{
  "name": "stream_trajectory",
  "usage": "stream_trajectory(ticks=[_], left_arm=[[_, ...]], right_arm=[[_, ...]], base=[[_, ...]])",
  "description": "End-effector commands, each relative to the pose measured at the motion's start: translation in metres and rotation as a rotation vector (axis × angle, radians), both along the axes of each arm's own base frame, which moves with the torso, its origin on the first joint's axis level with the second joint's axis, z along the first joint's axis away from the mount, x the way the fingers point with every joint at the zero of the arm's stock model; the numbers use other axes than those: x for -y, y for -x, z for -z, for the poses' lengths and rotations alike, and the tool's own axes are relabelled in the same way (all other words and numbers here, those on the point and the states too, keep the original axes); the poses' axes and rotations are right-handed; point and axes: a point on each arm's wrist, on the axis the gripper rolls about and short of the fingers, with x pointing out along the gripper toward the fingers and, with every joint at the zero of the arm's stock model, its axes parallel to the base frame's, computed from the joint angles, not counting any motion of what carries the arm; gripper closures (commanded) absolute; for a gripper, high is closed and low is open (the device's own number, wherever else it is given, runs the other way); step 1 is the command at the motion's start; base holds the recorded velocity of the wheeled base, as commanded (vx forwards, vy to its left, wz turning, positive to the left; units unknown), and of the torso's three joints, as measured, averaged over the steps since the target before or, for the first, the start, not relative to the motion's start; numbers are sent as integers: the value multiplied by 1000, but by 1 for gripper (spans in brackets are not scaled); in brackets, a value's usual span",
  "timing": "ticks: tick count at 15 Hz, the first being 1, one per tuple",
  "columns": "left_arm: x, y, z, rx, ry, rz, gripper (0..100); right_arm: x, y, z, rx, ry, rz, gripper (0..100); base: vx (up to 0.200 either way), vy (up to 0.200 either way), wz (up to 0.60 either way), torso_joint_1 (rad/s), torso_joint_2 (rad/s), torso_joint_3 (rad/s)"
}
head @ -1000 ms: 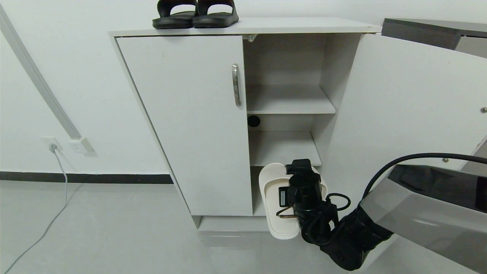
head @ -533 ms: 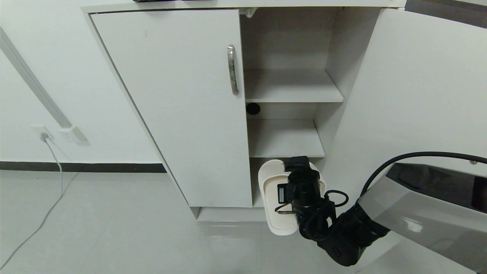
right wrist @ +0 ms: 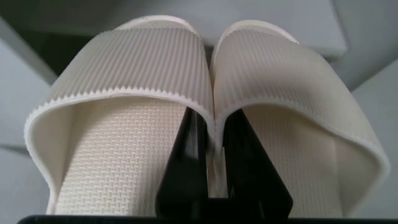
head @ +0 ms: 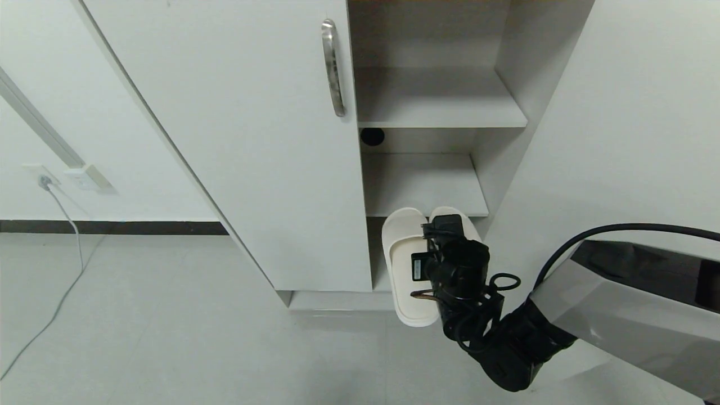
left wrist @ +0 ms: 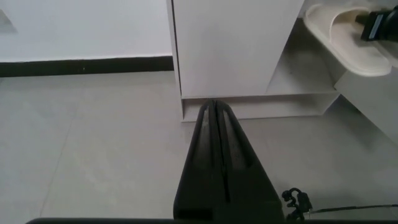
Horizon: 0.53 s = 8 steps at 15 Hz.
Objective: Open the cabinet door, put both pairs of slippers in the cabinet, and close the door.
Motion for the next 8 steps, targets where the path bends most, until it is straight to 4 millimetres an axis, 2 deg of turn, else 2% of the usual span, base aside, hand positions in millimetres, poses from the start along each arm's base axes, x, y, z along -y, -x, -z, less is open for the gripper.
stream_trajectory(ticks=[1, 8], left_arm=[[0, 0, 0, -2, 0, 0, 100], [0, 0, 0, -2, 2, 0, 100]], right_arm=[[1, 2, -3, 35, 1, 3, 100], [4, 0, -8, 56, -11, 3, 100]], base=[[0, 0, 0, 12, 2, -85], [0, 0, 0, 0, 0, 0]])
